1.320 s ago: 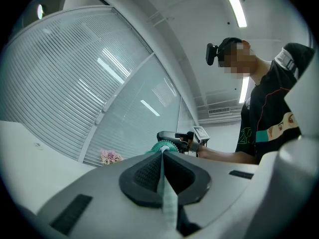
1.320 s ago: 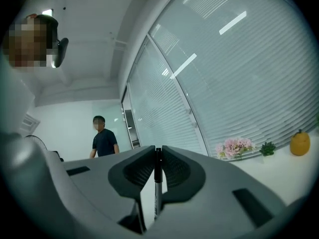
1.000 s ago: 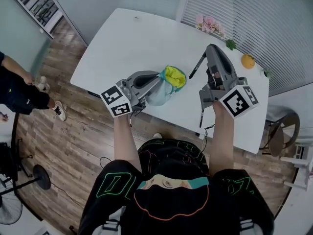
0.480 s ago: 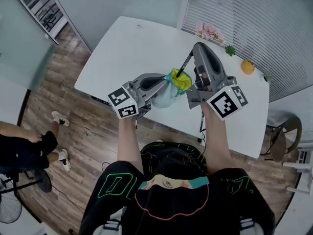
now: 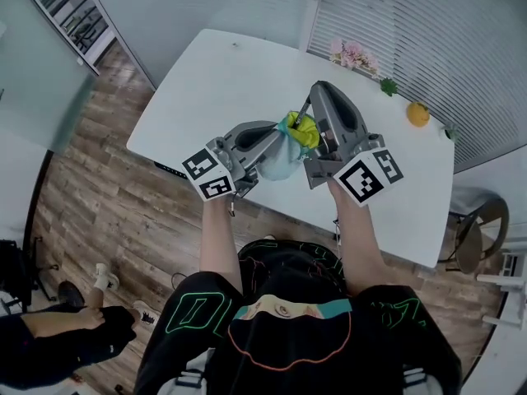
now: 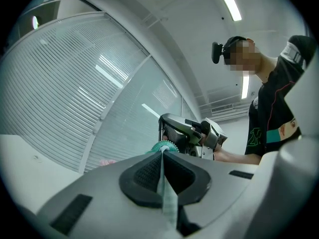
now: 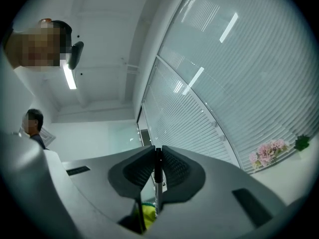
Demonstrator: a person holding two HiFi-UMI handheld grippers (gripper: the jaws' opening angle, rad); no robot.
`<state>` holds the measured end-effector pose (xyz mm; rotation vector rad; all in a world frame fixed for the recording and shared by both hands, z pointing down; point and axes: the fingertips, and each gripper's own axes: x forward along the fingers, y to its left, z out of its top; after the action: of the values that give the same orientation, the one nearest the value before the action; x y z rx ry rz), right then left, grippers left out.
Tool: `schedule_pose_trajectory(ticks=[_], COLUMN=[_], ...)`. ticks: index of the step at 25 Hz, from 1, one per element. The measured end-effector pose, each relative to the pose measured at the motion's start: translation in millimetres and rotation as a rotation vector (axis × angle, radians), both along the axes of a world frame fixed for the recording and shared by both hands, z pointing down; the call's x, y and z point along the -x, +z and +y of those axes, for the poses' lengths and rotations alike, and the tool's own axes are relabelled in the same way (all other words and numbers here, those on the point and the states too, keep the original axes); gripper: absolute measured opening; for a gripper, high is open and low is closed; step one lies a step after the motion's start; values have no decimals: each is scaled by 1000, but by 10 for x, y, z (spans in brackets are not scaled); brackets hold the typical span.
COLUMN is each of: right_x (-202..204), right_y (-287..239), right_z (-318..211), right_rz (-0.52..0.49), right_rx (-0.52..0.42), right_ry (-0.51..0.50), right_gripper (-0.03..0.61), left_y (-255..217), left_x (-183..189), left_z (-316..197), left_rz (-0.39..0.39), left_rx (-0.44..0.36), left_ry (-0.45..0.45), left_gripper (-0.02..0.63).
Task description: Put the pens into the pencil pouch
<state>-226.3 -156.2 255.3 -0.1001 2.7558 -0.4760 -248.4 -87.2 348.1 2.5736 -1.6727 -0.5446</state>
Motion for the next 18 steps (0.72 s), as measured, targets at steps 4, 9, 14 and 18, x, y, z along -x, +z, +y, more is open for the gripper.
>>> schedule_pose_trajectory(ticks=[4,9,14,18], right_x=[50,116,178,206], right_y=[195,531,851,1128], right_z=[47,102,155,250], right_rz=[86,257,415,553], right_rx=[7,5,17,27], right_ry=[-27,-79,-126,-194], right_gripper=[44,44,44,44], left_y=[31,88,146,254], left_x=[40,62,95,95], left_z=[-20,-16,-11,-3], left_rz=[-6,-5,4,-30], left_rx=[8,19,28,68], left_ry=[-43,-90,-108,-121], left_gripper=[2,2,2,2])
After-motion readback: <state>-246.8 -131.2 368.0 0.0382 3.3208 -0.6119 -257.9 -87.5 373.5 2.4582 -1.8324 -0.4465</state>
